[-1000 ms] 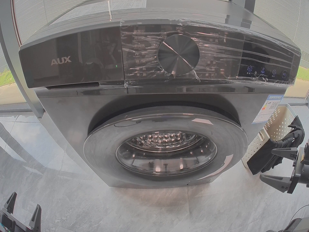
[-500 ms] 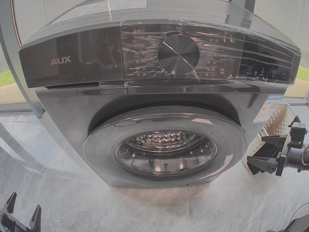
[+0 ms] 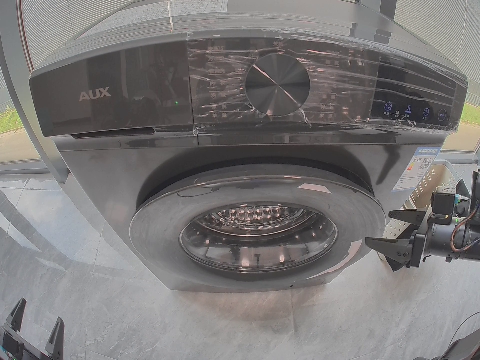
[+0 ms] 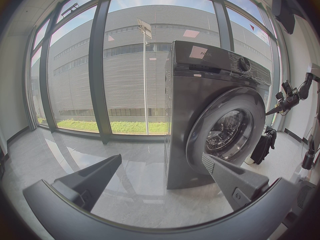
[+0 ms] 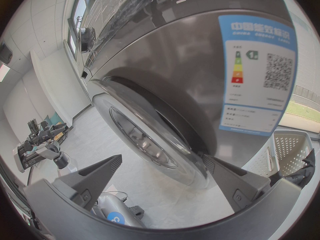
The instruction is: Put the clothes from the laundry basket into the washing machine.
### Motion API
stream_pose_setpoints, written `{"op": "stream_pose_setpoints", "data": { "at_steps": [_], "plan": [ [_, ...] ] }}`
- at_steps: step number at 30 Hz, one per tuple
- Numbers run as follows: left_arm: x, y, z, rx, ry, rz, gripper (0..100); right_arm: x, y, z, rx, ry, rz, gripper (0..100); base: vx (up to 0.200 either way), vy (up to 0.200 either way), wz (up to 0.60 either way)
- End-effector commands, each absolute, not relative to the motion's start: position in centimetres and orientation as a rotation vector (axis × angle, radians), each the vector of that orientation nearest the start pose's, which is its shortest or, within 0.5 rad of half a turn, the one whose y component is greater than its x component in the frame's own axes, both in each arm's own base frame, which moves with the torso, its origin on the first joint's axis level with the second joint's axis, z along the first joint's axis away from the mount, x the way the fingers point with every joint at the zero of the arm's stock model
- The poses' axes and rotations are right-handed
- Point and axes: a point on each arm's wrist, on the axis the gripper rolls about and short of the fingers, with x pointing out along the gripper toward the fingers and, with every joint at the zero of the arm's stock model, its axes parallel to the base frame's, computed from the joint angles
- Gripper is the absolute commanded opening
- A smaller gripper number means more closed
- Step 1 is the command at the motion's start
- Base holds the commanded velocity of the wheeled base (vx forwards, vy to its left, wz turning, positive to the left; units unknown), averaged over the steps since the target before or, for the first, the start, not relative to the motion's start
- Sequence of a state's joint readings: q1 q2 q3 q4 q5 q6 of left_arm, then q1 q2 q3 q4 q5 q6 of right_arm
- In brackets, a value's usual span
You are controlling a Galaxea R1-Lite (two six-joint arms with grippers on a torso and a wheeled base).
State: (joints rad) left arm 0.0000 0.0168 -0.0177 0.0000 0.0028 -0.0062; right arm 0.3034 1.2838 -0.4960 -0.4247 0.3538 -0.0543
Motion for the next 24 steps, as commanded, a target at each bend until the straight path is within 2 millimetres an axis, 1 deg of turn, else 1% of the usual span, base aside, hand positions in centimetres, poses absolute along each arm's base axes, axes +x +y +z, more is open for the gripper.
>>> {"op": "stream_pose_setpoints", "data": {
  "at_steps": [1,10,13,17,21,24],
  "plan": [
    [-2.3,0.0,7.6,-0.008,-0.003,0.003,100,18.1,7.0,17.5,-0.041,0.383,0.683,100,0.000,0.000,0.00],
    [-2.3,0.0,7.6,-0.008,-0.003,0.003,100,19.3,7.5,17.0,-0.042,0.373,0.685,100,0.000,0.000,0.00],
    [-2.3,0.0,7.6,-0.008,-0.003,0.003,100,19.3,7.5,16.9,-0.044,0.374,0.685,100,0.000,0.000,0.00],
    [-2.3,0.0,7.6,-0.008,-0.003,0.003,100,18.6,7.5,16.5,-0.046,0.388,0.699,100,0.000,0.000,0.00],
    [-2.3,0.0,7.6,-0.008,-0.003,0.003,100,16.9,7.0,16.6,-0.047,0.371,0.710,100,0.000,0.000,0.00],
    [-2.3,0.0,7.6,-0.008,-0.003,0.003,100,16.1,6.7,16.6,-0.048,0.358,0.713,100,0.000,0.000,0.00]
  ]
}}
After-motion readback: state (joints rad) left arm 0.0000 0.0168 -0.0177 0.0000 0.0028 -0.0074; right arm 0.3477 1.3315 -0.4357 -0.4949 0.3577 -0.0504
